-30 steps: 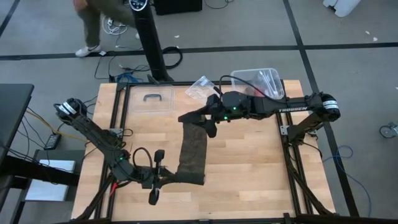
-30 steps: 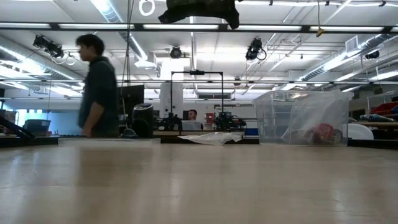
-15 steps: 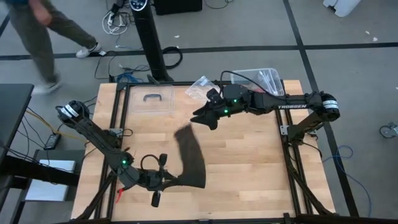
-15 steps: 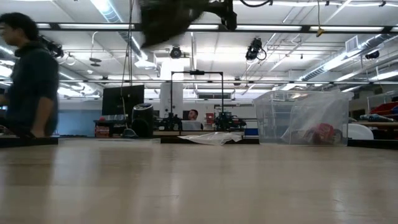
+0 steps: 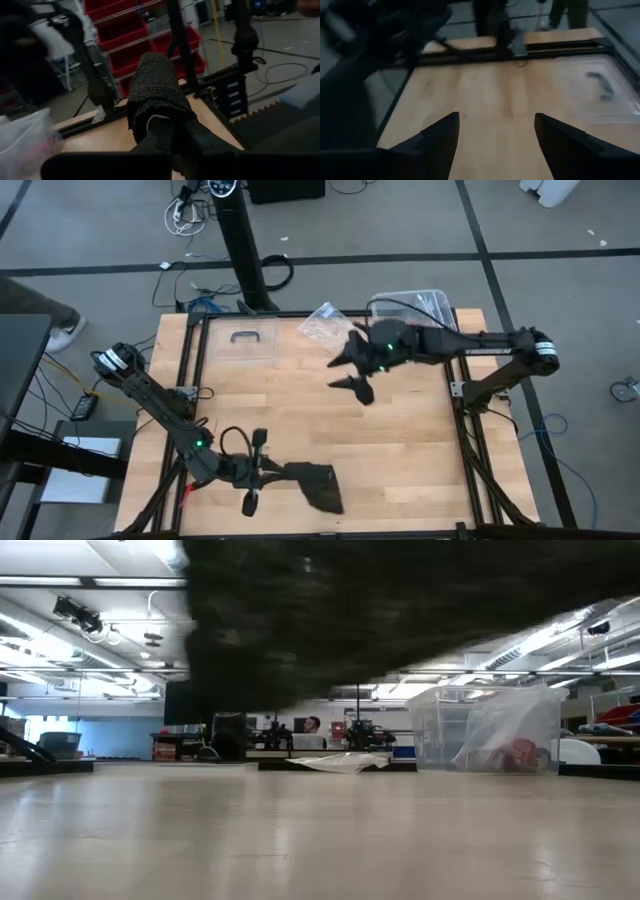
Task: Roll bandage
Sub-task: Roll the black bandage
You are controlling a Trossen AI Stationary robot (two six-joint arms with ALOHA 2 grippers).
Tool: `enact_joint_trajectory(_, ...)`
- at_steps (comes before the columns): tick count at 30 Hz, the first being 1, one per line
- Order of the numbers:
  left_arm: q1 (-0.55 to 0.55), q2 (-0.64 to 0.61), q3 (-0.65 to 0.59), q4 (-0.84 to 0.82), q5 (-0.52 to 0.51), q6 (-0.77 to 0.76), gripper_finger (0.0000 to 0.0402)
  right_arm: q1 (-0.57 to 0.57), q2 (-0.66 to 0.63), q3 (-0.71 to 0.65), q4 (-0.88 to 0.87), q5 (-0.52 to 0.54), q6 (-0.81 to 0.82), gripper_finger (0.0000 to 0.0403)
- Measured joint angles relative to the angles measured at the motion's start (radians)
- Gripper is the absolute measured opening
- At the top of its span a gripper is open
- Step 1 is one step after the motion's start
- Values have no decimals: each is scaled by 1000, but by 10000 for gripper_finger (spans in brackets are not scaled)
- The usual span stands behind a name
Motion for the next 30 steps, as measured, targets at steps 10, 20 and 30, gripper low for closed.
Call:
enact_joint_trajectory(10,3,-1,0,115,-56,33,18,309,-107,-516,549,186,94,265)
enact_joint_trajectory(20,16,-11,15,219,-104,158,18,494,-106,-785,1015,445,173,257)
enact_joint_trajectory(30,52,-11,49,220,-151,237,18,520,43,-776,1133,483,207,256)
